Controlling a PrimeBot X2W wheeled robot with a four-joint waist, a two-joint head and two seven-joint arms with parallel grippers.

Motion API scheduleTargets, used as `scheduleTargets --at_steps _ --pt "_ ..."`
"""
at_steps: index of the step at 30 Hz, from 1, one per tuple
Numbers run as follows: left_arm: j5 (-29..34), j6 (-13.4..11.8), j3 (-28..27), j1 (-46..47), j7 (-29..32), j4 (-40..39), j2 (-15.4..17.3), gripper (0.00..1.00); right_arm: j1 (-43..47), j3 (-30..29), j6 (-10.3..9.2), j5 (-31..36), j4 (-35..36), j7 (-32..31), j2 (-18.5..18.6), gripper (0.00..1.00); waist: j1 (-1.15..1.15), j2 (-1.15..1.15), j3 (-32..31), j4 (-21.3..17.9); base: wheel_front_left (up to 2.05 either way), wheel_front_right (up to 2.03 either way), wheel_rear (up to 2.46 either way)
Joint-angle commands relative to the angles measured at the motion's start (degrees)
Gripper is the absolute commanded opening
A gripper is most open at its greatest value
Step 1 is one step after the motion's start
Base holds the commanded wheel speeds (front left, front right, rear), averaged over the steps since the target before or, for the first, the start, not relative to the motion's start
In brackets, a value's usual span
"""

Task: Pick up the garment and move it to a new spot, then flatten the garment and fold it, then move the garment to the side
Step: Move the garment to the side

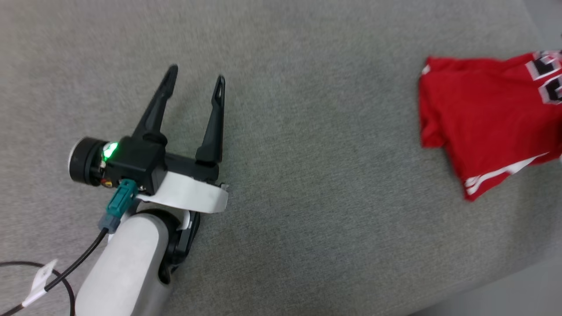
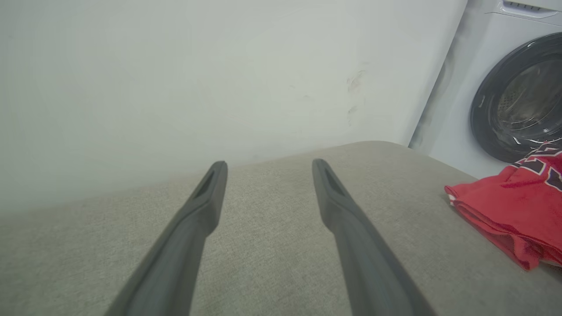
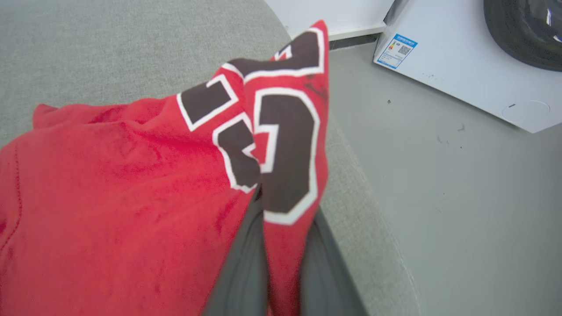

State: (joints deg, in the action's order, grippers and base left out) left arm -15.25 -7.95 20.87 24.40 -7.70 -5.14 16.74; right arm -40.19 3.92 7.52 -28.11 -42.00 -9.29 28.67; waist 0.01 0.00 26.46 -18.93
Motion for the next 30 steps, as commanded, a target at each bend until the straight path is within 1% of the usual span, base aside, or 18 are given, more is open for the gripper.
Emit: scheduleTargets --at_steps 1,2,4,8,9,10,14,15,17,18,21,23,28,29,30 --pt "0.55 0.25 0.15 1.36 0.28 -0.54 0.3 1.0 -2.01 -0.74 -0.06 0.38 -1.12 1.81 0.79 0.0 -0.01 0.0 5.79 -0.31 0.0 0.0 0.0" --pt "0.97 0.4 0.55 2.72 0.71 -1.37 0.33 1.0 -3.41 -1.48 -0.06 0.54 -3.31 4.45 1.25 0.0 -0.01 0.0 7.38 0.13 0.0 0.0 0.0" --pt "1.47 0.71 1.08 4.16 1.34 -2.39 0.33 1.0 -4.62 -1.98 -0.06 1.38 -5.18 7.55 1.89 0.0 -0.01 0.0 8.88 0.72 0.0 0.0 0.0" --pt "2.07 0.71 1.67 5.57 2.43 -4.09 0.61 1.0 -6.62 -3.07 -0.06 3.29 -9.88 13.79 1.21 0.0 -0.01 0.0 10.62 1.14 0.0 0.0 0.0" --pt "2.22 0.73 1.79 5.71 2.67 -4.33 0.68 1.0 -7.01 -3.14 -0.06 4.01 -10.94 15.87 1.01 0.23 -0.01 0.0 10.83 1.17 0.0 0.0 0.0" --pt "2.3 0.75 1.88 5.82 2.81 -4.49 0.67 1.0 -7.32 -3.28 -0.06 4.96 -12.13 17.58 1.03 1.0 -0.01 0.0 10.93 1.2 0.0 0.0 0.0" --pt "1.48 0.47 1.79 4.63 2.65 -3.9 0.86 1.0 -8.79 -4.66 -0.07 9.22 -17.26 23.36 0.62 1.0 -0.01 0.0 9.62 0.75 0.0 0.0 0.0" --pt "1.28 0.49 1.82 4.1 2.54 -3.6 0.77 1.0 -8.8 -4.86 -0.06 10.43 -17.49 23.88 0.82 1.0 -0.01 0.0 8.99 0.67 0.0 0.0 0.0" --pt "0.99 0.81 2.1 3.51 2.25 -3.07 0.84 1.0 -8.11 -5.92 -0.06 10.74 -17.43 24.31 0.29 1.0 -0.01 0.0 7.65 0.69 0.0 0.0 0.0" --pt "0.76 0.84 2.24 3.01 1.94 -2.67 0.76 1.0 -7.31 -6.32 -0.06 11.52 -16.92 24.37 0.7 1.0 -0.01 0.0 6.69 0.75 0.0 0.0 0.0" --pt "-0.21 1.06 2.5 1.57 0.84 -1.26 0.31 1.0 -4.12 -8.27 -0.06 12.09 -12.53 24.44 0.71 1.0 -0.01 0.0 3.14 0.86 0.0 0.0 0.0" --pt "-1.17 0.94 2.38 -0.03 -0.11 -0.1 -0.12 1.0 -1.29 -9.07 -0.05 12.53 -9.32 24.39 -0.23 1.0 -0.01 0.0 0.34 0.8 0.0 0.0 0.0" --pt "-3.83 -0.4 1.39 -5.33 -2.38 2.49 -1.13 1.0 6.22 -9.21 -0.06 13.02 -2.06 24.41 -2.46 1.0 -0.01 0.0 -6.83 1.02 0.0 0.0 0.0" --pt "-4.3 -0.67 1.22 -6.45 -2.76 3.09 -1.27 1.0 7.97 -9.04 -0.06 12.91 -0.6 24.41 -3.21 1.0 -0.01 0.0 -8.22 1.32 0.0 0.0 0.0" --pt "-5.18 -1.47 0.78 -9.34 -3.66 4.1 -1.64 1.0 12.99 -8.45 -0.06 12.4 3.72 24.4 -5.14 1.0 -0.01 0.0 -11.29 2.57 0.0 0.0 0.0"
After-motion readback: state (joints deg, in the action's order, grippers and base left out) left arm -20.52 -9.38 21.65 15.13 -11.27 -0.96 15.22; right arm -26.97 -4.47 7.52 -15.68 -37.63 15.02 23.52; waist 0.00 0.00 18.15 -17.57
